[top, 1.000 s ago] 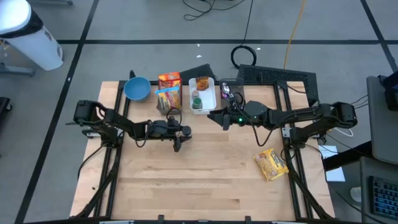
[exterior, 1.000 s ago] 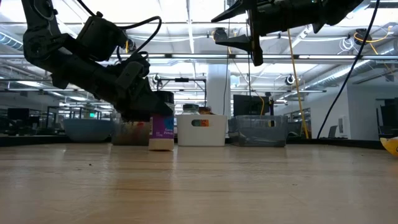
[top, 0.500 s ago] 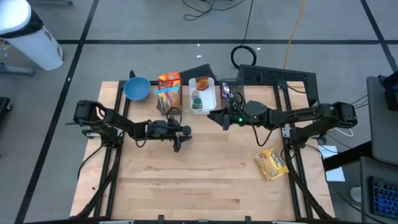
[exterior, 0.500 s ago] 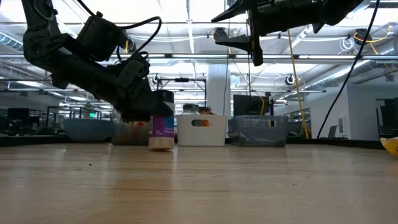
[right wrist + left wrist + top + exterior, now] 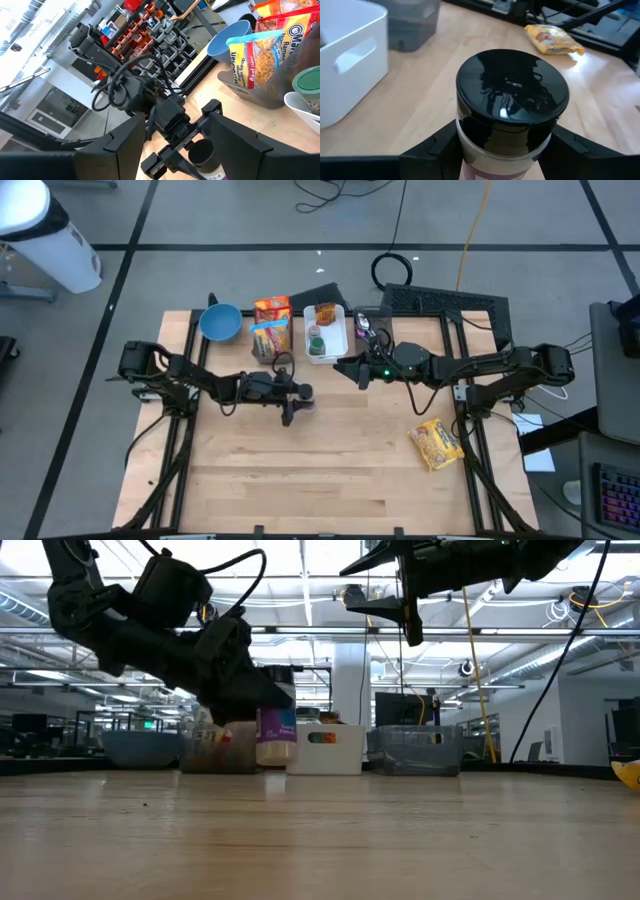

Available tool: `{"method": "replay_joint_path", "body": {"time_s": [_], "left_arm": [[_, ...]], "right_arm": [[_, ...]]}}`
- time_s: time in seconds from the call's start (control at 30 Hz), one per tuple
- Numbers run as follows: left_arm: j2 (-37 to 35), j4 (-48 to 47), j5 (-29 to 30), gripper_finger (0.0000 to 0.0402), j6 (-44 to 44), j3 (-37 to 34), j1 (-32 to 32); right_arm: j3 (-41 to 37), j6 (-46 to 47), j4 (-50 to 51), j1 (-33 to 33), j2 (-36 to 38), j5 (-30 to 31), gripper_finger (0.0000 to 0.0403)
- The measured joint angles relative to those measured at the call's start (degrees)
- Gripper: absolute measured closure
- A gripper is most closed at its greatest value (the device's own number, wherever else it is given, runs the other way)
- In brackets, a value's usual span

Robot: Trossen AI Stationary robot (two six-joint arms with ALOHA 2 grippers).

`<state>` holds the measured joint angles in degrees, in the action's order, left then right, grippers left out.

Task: Pick & Place Food Item
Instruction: Put the black seasoning bottle into the white bin

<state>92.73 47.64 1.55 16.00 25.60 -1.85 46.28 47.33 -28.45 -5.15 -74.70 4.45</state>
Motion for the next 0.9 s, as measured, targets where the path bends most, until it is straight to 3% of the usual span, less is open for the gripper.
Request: {"method": "replay_joint_path", "body": {"time_s": [0.2, 0.4, 0.5, 0.7, 0.9], "left_arm": [[-1.46, -6.82, -5.05, 0.0185, -3.01, 4.26, -0.49], [-6.83, -26.06, -13.20, 0.0184, -5.38, 12.17, -3.40], [-8.76, -32.22, -20.72, 0.0183, -5.21, 16.35, -5.54], [-10.86, -39.50, -42.85, 0.0183, 4.40, 24.20, -10.59], [-10.75, -49.34, -54.28, 0.0183, 12.05, 32.53, -11.30]], "right_arm": [[0.00, 0.00, 0.00, 0.00, 0.00, -0.22, 0.0190], [0.02, -1.78, 0.02, 0.07, 0.00, -4.22, 0.0190], [0.04, -3.93, 0.04, 0.35, 0.00, -5.49, 0.0190], [0.33, -11.19, 0.23, 1.82, -0.01, -9.19, 0.0190], [6.39, -27.58, 9.42, 5.11, 0.00, -9.10, 0.0190]]}}
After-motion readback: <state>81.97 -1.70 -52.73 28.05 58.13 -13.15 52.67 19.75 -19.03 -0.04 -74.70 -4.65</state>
